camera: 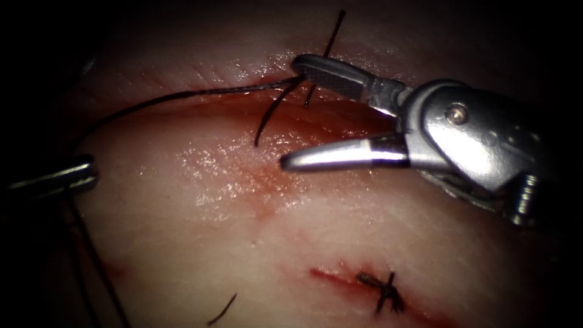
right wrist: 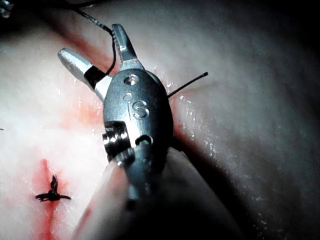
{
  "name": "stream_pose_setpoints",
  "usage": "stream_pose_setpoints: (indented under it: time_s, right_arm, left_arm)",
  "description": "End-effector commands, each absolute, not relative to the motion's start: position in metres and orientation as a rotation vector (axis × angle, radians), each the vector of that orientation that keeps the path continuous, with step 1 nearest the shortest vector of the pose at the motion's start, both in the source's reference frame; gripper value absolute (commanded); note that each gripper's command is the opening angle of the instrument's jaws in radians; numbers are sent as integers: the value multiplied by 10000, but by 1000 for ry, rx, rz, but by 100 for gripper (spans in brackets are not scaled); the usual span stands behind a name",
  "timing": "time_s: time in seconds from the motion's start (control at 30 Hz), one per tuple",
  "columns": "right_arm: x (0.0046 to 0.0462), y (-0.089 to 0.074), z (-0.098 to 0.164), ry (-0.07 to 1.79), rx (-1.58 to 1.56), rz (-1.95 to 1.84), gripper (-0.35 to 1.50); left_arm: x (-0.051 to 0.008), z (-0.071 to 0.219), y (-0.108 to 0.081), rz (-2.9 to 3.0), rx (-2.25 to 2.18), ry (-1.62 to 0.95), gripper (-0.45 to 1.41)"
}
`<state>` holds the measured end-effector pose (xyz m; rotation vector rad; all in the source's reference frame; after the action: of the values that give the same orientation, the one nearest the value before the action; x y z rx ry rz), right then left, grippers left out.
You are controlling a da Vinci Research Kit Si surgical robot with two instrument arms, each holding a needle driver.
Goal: Wound Closure
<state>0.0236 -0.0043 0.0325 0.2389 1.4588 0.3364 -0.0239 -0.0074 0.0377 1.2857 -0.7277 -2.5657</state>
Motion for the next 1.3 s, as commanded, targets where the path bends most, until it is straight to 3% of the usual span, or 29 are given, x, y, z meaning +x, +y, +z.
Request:
stream_pose_setpoints:
  time_s: [0.03,0.23,0.43,0.5,0.57,0.6,0.63,0.67,0.9,1.3]
  right_arm:
    - [237,-23,326,1458,230,337,147]
    - [229,16,327,1450,216,371,147]
    - [246,31,346,1413,186,360,147]
    - [253,33,355,1415,171,347,138]
    - [261,34,365,1429,171,317,90]
    - [263,34,369,1443,182,302,43]
    - [267,35,374,1462,196,281,-26]
    - [271,36,378,1466,196,274,-35]
    - [307,12,414,1449,186,197,-35]
    - [302,-16,411,1508,205,133,-35]
  left_arm:
    - [-244,380,-74,-2569,1282,-727,-45]
    - [-244,377,-73,-2567,1279,-726,-45]
    - [-245,376,-75,-2552,1279,-729,-45]
    - [-246,374,-76,-2546,1286,-727,-45]
    - [-247,373,-77,-2541,1284,-729,-45]
    - [-247,372,-77,-2539,1287,-728,-45]
    - [-247,371,-77,-2532,1286,-729,-45]
    - [-247,371,-77,-2533,1286,-729,-45]
    - [-246,370,-71,-2515,1316,-713,-45]
    - [-265,396,-34,-2565,1298,-767,-45]
